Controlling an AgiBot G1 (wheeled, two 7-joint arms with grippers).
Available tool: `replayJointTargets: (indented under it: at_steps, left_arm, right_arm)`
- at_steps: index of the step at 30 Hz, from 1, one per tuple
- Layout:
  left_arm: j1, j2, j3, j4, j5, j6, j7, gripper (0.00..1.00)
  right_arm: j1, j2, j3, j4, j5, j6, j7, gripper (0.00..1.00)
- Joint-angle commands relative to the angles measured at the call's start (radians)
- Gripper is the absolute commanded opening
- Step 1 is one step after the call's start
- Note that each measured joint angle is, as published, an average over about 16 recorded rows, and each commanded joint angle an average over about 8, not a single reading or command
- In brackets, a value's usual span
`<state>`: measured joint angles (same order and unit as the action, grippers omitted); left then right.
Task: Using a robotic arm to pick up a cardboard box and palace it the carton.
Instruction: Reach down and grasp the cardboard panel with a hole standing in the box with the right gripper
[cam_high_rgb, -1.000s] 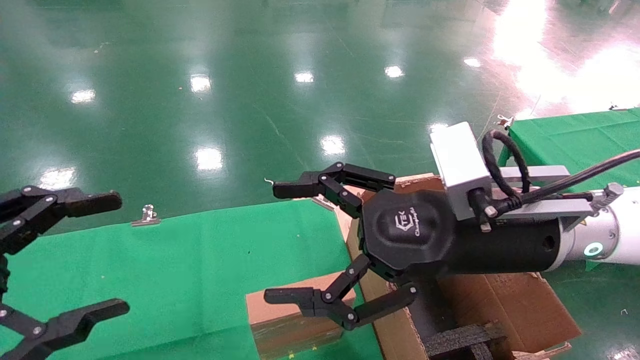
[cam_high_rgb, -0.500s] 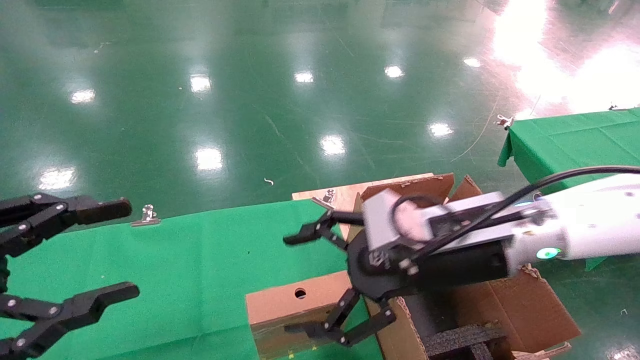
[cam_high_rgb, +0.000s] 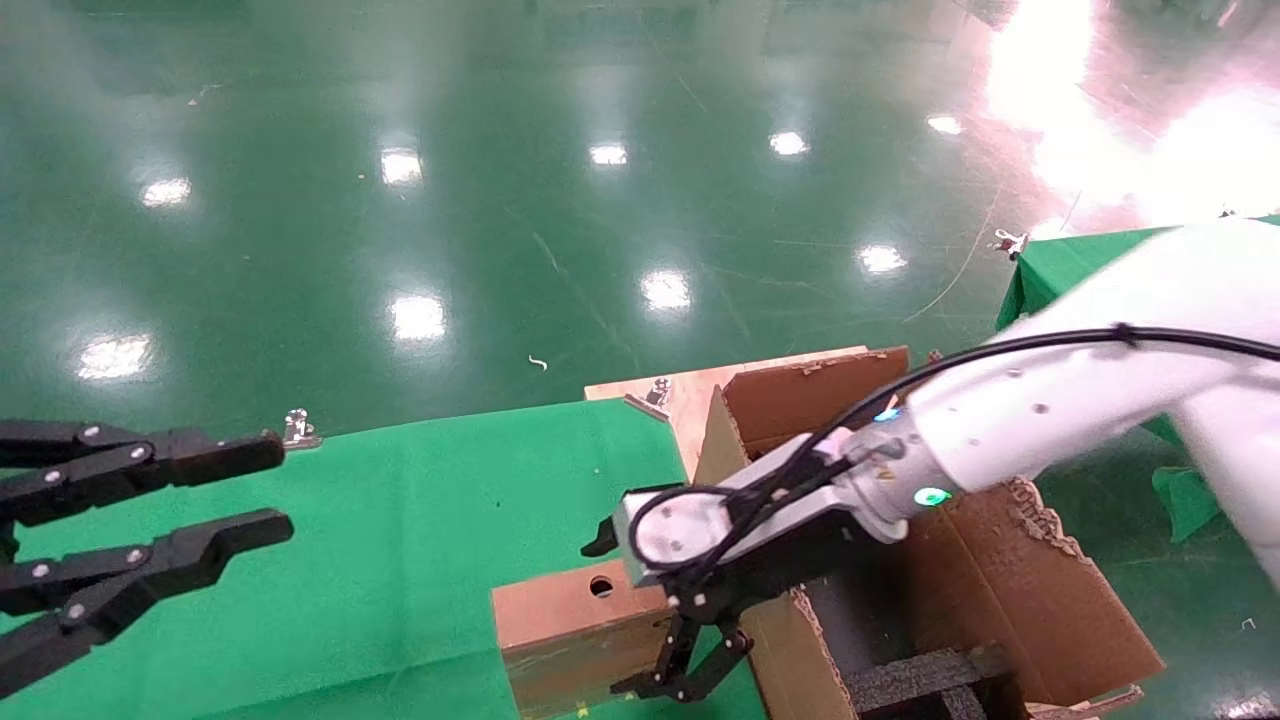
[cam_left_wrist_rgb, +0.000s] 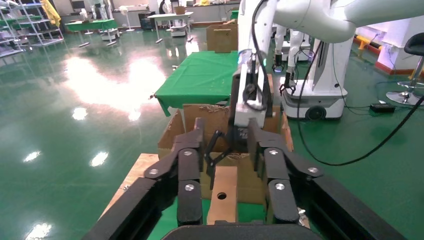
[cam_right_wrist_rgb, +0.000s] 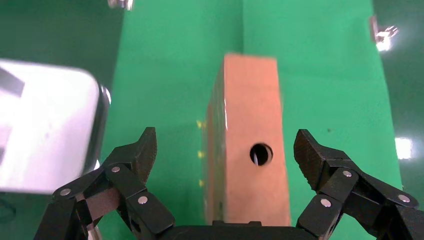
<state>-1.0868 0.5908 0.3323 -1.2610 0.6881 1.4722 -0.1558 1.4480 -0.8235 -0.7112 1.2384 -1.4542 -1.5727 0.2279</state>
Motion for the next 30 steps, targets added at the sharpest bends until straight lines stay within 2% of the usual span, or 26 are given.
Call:
replayJointTargets:
  at_steps: [1, 6, 7, 13, 14, 15, 22, 23, 30]
  left_arm:
    - [0.000, 0.000, 0.000, 0.000, 0.000, 0.000, 0.000, 0.00]
    - [0.000, 0.000, 0.000, 0.000, 0.000, 0.000, 0.000, 0.00]
    - [0.000, 0.000, 0.000, 0.000, 0.000, 0.000, 0.000, 0.07]
    - [0.000, 0.000, 0.000, 0.000, 0.000, 0.000, 0.000, 0.82]
    - [0.000, 0.000, 0.000, 0.000, 0.000, 0.000, 0.000, 0.95]
    - [0.000, 0.000, 0.000, 0.000, 0.000, 0.000, 0.000, 1.00]
    - [0.000, 0.000, 0.000, 0.000, 0.000, 0.000, 0.000, 1.00]
    - [0.000, 0.000, 0.000, 0.000, 0.000, 0.000, 0.000, 1.00]
    - [0.000, 0.000, 0.000, 0.000, 0.000, 0.000, 0.000, 1.00]
  right_arm:
    - [0.027, -0.025, -0.036, -0.010, -0.045, 0.000, -0.002, 1.00]
    - [0.084, -0.068, -0.118, -0.021, -0.125, -0.003, -0.012, 1.00]
    - [0.093, -0.074, -0.133, -0.021, -0.136, -0.003, -0.015, 1.00]
    - [0.126, -0.098, -0.197, -0.022, -0.171, 0.000, -0.028, 1.00]
    - [0.131, -0.101, -0.206, -0.022, -0.175, 0.001, -0.030, 0.98]
    - [0.134, -0.104, -0.213, -0.022, -0.178, 0.001, -0.031, 0.90]
    - [0.143, -0.111, -0.228, -0.024, -0.186, 0.003, -0.035, 0.05]
    - [0.142, -0.110, -0.227, -0.024, -0.185, 0.003, -0.035, 0.00]
    - [0.137, -0.106, -0.218, -0.023, -0.179, 0.003, -0.034, 0.00]
